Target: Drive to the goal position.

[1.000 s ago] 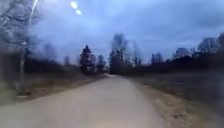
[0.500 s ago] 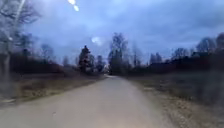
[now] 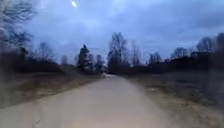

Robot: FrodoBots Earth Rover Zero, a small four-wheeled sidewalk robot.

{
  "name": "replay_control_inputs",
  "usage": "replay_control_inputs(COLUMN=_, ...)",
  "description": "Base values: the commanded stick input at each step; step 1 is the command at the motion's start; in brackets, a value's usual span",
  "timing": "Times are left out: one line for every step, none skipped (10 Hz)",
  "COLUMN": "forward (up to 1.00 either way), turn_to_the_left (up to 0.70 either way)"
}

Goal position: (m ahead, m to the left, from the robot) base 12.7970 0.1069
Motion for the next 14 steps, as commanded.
replay_control_inputs(forward=1.0, turn_to_the_left=0.0)
replay_control_inputs(forward=1.0, turn_to_the_left=0.0)
replay_control_inputs(forward=1.0, turn_to_the_left=0.0)
replay_control_inputs(forward=1.0, turn_to_the_left=0.0)
replay_control_inputs(forward=1.0, turn_to_the_left=0.0)
replay_control_inputs(forward=1.0, turn_to_the_left=0.0)
replay_control_inputs(forward=1.0, turn_to_the_left=0.0)
replay_control_inputs(forward=1.0, turn_to_the_left=0.0)
replay_control_inputs(forward=1.0, turn_to_the_left=0.0)
replay_control_inputs(forward=1.0, turn_to_the_left=0.0)
replay_control_inputs(forward=1.0, turn_to_the_left=0.0)
replay_control_inputs(forward=1.0, turn_to_the_left=0.0)
replay_control_inputs(forward=1.0, turn_to_the_left=0.0)
replay_control_inputs(forward=1.0, turn_to_the_left=0.0)
